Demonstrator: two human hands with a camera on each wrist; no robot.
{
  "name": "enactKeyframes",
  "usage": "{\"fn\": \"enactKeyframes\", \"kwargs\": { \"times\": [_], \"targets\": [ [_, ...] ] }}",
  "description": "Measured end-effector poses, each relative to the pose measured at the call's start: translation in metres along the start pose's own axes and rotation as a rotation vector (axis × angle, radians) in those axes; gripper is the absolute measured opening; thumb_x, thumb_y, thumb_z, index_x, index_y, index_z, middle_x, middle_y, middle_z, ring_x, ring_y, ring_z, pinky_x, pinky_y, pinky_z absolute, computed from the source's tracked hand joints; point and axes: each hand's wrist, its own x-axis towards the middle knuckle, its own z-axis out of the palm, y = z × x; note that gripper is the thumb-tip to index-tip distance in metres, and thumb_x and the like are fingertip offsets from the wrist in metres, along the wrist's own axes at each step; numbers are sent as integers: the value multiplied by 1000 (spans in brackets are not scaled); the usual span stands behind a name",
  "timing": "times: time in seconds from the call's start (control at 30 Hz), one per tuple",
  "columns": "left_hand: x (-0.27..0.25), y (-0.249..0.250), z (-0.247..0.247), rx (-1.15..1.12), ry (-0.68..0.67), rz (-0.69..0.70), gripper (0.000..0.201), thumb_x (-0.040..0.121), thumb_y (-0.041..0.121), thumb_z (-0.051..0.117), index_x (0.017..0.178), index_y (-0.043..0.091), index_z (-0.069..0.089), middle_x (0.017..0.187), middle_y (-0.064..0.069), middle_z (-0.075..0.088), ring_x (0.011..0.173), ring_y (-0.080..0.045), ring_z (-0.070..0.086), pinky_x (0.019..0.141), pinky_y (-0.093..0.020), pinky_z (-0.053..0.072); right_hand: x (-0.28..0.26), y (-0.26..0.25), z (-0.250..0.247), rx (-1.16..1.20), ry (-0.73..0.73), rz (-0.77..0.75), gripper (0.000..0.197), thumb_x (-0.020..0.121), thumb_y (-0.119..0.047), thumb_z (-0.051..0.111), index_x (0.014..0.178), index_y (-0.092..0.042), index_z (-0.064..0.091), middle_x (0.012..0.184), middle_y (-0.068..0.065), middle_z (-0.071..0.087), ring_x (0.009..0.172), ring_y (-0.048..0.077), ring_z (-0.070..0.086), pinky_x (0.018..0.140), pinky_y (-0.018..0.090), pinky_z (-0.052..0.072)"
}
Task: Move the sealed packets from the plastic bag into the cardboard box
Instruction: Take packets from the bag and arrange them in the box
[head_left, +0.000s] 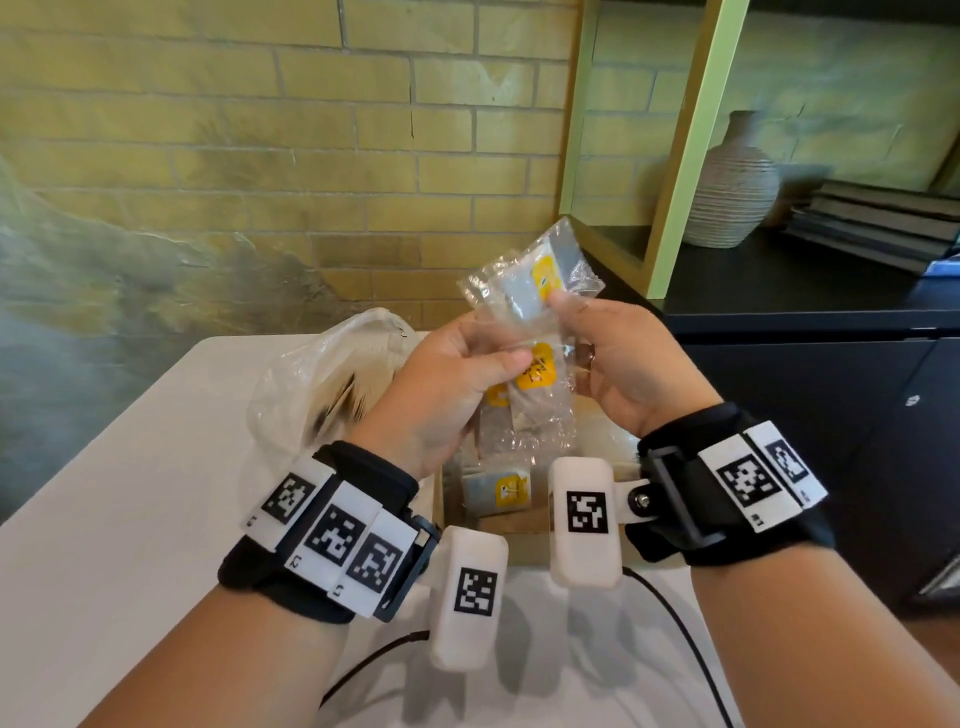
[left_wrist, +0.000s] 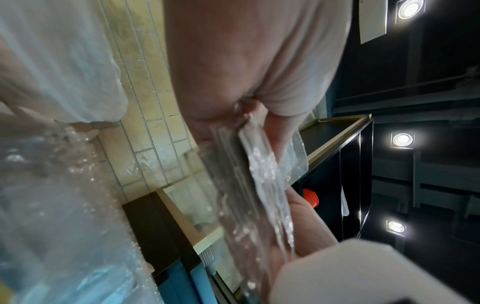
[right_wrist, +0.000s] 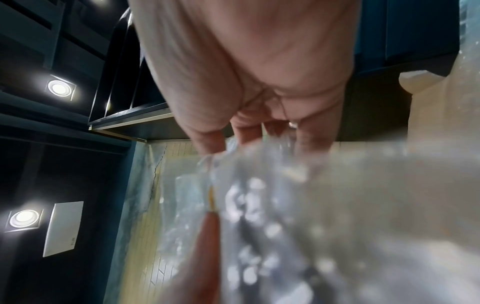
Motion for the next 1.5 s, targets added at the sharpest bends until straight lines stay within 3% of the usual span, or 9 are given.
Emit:
{"fn": "enactKeyframes", "kwargs": {
  "times": [0.1, 0.23, 0.53, 0.67, 0.8, 0.93, 1.03, 1.23, 1.5],
  "targets": [
    [1, -1, -1, 80, 72, 7, 20, 86, -2, 58, 82, 17, 60, 75, 1, 66, 63, -9, 63, 63, -26, 54, 1, -3, -4, 7, 160, -106, 16, 92, -19, 56, 79, -16, 63, 71, -3, 60, 65, 9, 54, 55, 19, 49],
    [7, 2, -11, 80, 221, 45, 17, 86, 1, 60, 80, 17, 59, 74, 1, 63, 65, -10, 61, 66, -25, 53, 1, -5, -15, -94, 250, -224, 20, 91, -14, 56, 72, -19, 61, 64, -6, 53, 58, 6, 48, 54, 21, 44],
    [2, 5, -7, 91, 135, 38, 22, 88, 5, 58, 77, 24, 61, 80, 5, 64, 84, -19, 62, 80, -50, 52, -9, -5, 5, -421, 29, -335, 8, 88, -9, 60, 85, -11, 67, 80, 9, 63, 67, 9, 58, 59, 18, 54],
    [3, 6, -9, 118, 126, 54, 22, 87, 4, 59, 78, 23, 61, 83, 3, 64, 81, -16, 61, 78, -37, 51, -12, -7, 6, -364, 4, -328, 25, 93, -19, 53, 91, 1, 68, 80, 14, 63, 67, 15, 58, 60, 20, 53],
    [5, 10, -13, 130, 150, 65, 22, 89, 2, 57, 75, 20, 58, 79, 1, 61, 73, -14, 59, 70, -31, 50, -9, -12, -7, -375, 99, -358, 20, 94, -14, 52, 86, -24, 67, 80, -5, 63, 67, 4, 56, 57, 17, 48],
    [5, 15, -17, 111, 207, 100, 22, 89, 2, 56, 76, 19, 56, 78, 2, 60, 70, -12, 59, 67, -27, 49, -12, -20, -28, -338, 185, -406, 33, 90, 2, 51, 106, -27, 57, 106, -1, 62, 73, 2, 60, 62, 16, 50],
    [4, 20, -20, 84, 254, 121, 23, 89, 2, 56, 75, 19, 54, 76, 3, 59, 66, -10, 58, 67, -26, 50, -22, -23, -41, -390, 148, -333, 56, 88, -1, 56, 135, -28, 40, 113, 3, 63, 96, 13, 65, 79, 28, 55],
    [1, 27, -22, 78, 285, 104, 20, 91, 7, 57, 77, 21, 54, 78, 3, 60, 66, -10, 59, 61, -25, 49, -42, -33, -45, -1003, -93, -163, 28, 86, -7, 61, 109, -22, 64, 98, -6, 67, 93, 7, 61, 87, 25, 47],
    [-4, 31, -15, 88, 253, 114, 21, 91, 7, 56, 77, 22, 53, 81, 5, 59, 71, -8, 59, 65, -24, 50, -51, 0, -41, -1443, -429, 203, 34, 89, -14, 58, 121, -23, 59, 115, -5, 62, 100, 9, 55, 82, 17, 39]
  ]
}}
